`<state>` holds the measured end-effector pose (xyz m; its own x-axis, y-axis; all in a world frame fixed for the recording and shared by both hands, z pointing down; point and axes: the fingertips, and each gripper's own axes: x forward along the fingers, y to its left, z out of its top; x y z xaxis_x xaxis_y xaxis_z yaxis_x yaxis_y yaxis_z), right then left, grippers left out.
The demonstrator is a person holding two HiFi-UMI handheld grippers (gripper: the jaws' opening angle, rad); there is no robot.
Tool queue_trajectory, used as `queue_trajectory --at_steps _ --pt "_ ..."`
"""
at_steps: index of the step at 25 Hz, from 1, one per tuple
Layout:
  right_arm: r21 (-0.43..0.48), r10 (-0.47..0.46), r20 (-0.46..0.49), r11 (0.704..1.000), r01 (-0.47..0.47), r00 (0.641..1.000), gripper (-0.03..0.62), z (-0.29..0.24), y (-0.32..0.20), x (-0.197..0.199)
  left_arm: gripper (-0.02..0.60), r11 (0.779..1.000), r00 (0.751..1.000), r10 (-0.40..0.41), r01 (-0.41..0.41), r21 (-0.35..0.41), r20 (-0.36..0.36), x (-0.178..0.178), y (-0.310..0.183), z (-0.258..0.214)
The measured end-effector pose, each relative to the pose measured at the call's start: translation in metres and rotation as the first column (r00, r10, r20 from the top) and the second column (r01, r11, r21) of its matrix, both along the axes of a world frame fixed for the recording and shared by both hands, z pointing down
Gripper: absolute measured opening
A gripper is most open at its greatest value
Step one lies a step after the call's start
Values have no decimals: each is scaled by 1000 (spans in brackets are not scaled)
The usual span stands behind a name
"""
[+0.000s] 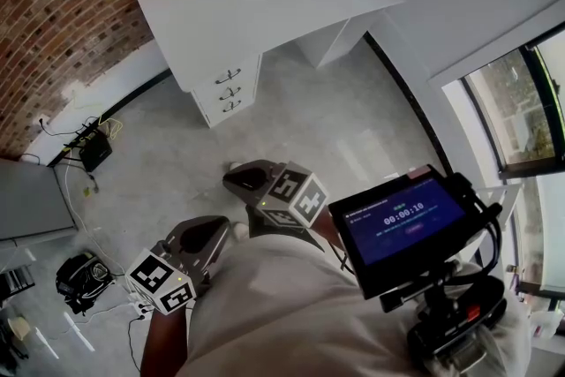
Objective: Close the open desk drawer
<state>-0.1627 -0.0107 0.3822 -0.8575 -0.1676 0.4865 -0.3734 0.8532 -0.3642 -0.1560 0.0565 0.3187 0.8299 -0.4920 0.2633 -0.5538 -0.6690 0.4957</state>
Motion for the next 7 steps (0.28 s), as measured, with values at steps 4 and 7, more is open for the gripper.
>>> queue_trajectory --at_steps 4,7 --pt "0 -2 -6 1000 2 1000 7 2 0 2 6 1000 1000 1 -1 -5 3 3 -1 1" --pt "5 -3 -11 1000 3 1000 6 5 -1 5 5 1000 1000 3 -3 -7 5 6 -2 2"
